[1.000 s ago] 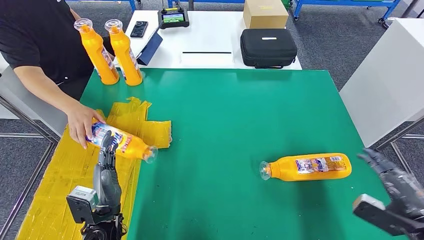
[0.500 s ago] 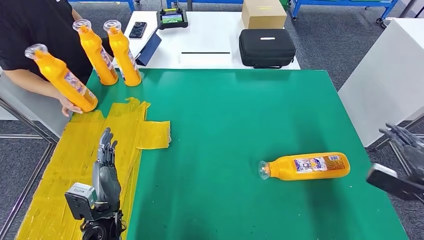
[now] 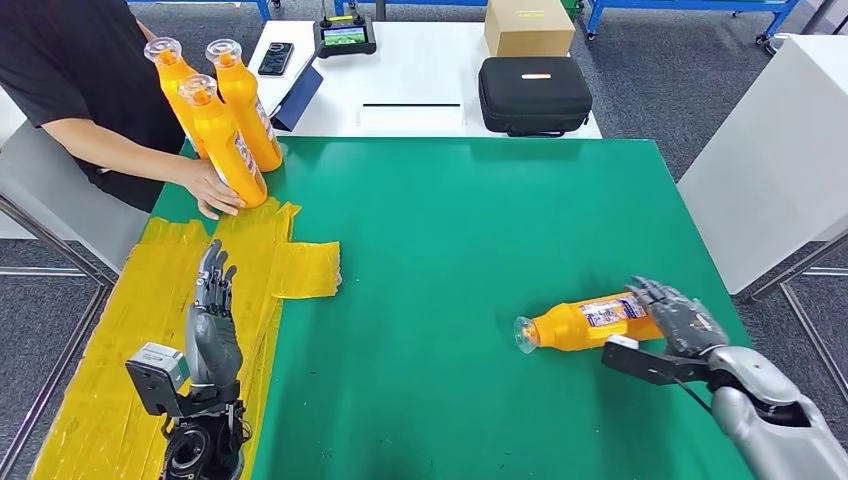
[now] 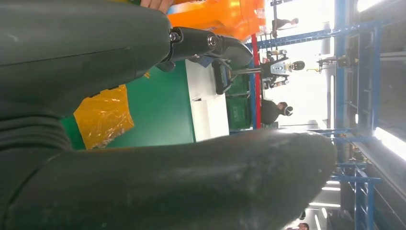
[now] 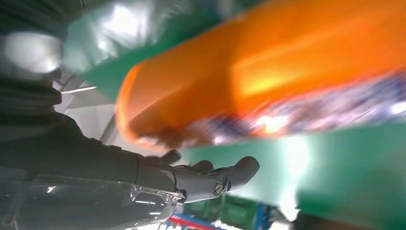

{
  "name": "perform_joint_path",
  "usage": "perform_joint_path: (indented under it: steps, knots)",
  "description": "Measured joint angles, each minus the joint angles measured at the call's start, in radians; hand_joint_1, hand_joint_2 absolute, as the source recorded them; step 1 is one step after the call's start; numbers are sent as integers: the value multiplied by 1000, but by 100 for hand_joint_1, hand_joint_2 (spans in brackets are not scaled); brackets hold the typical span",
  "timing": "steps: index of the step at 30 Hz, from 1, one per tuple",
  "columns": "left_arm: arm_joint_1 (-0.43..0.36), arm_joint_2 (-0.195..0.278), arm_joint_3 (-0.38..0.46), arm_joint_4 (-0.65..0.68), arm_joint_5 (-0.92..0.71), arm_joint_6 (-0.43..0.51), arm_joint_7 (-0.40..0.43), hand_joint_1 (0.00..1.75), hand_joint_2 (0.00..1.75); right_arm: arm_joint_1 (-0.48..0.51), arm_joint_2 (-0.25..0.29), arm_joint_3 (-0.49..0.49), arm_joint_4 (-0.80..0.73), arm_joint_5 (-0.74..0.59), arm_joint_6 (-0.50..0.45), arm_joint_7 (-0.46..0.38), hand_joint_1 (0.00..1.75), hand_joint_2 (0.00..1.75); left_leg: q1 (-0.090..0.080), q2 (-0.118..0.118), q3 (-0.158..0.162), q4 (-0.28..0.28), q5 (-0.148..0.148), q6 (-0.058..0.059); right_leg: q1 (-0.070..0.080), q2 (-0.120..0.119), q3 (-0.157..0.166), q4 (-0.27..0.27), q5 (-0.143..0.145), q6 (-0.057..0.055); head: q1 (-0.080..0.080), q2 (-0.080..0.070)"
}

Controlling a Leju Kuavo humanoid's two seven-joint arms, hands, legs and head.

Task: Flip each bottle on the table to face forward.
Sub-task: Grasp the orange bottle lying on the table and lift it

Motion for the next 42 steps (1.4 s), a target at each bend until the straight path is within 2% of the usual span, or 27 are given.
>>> perform_joint_path:
  steps: [10, 11, 14, 15, 37, 39, 41, 42]
  knots:
    - [4, 11, 0, 0, 9, 10, 0, 0, 0, -115, 69, 134, 106, 28, -7, 9, 0, 175, 0, 0, 0, 0, 0, 0, 0, 0, 0, 0, 0, 0, 0, 0]
    - [4, 12, 0, 0, 11, 10, 0, 0, 0, -125, 74, 142, 120, 30, -10, 10, 16, 175, 0, 0, 1, 0, 0, 0, 0, 0, 0, 0, 0, 0, 0, 0]
    - [2, 16, 1, 1, 16, 6, 0, 0, 0, -147, 83, 162, 152, 30, -14, 13, 147, 175, 0, 0, 1, 0, 0, 0, 0, 0, 1, 0, 0, 0, 0, 0]
    - [0, 17, 1, 3, 17, 4, 0, 0, 0, -151, 85, 167, 160, 30, -14, 16, 175, 175, 0, 0, 2, 0, 0, 0, 0, 0, 1, 0, 0, 0, 0, 0]
    - [-32, 37, 5, 40, 57, -8, -1, 0, 0, -111, -9, 188, 113, -49, 53, 40, 175, 175, -1, -4, 3, 0, 1, 1, -2, -4, 3, -1, 0, 0, 0, 0]
    - [-31, 37, 10, 41, 63, -11, -1, 0, 87, -113, -1, 189, 108, -68, 41, 33, 175, 175, -1, -4, 2, 0, 1, 1, -2, -4, 4, 0, 0, 0, 1, 0]
    - [-25, 40, 23, 40, 79, -27, -1, 0, 175, -121, 34, 189, 105, -93, 12, 17, 175, 175, 0, -3, 0, 0, 0, 0, 0, -3, 5, 0, 0, 0, 1, 0]
    - [-21, 43, 34, 40, 89, -43, -1, 0, 175, -128, 70, 189, 106, -110, -11, 7, 175, 175, 0, -1, 0, -1, 0, -1, 0, -1, 5, 0, 0, 0, 1, 0]
